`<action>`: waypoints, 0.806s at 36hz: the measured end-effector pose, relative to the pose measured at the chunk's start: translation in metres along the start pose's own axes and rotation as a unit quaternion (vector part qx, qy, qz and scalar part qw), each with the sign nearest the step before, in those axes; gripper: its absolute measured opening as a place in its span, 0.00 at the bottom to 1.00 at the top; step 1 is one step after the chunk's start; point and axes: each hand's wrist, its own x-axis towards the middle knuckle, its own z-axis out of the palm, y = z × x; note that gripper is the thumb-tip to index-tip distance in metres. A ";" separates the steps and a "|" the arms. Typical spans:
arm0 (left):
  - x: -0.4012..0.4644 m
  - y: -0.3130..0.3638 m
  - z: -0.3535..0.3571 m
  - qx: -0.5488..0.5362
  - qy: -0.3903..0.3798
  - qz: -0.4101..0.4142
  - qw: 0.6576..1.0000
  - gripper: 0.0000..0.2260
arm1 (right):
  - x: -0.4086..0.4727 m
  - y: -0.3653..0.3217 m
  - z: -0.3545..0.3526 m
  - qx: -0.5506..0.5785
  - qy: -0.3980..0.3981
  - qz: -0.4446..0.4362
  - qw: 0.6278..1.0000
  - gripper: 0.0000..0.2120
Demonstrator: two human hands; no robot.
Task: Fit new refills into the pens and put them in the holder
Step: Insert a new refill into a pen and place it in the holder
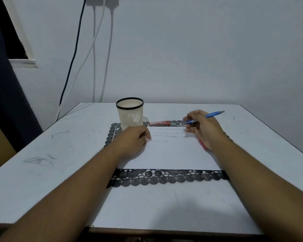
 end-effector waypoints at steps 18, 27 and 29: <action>0.002 -0.004 0.005 0.038 -0.026 0.015 0.999 0.08 | -0.011 0.016 0.018 -0.213 -0.148 0.027 0.965 0.07; 0.003 -0.005 0.006 0.044 -0.031 0.013 0.998 0.06 | -0.010 0.020 0.018 -0.234 -0.159 0.018 0.959 0.09; 0.003 -0.004 0.006 0.044 -0.032 0.011 0.998 0.06 | -0.011 0.019 0.019 -0.234 -0.161 0.020 0.959 0.09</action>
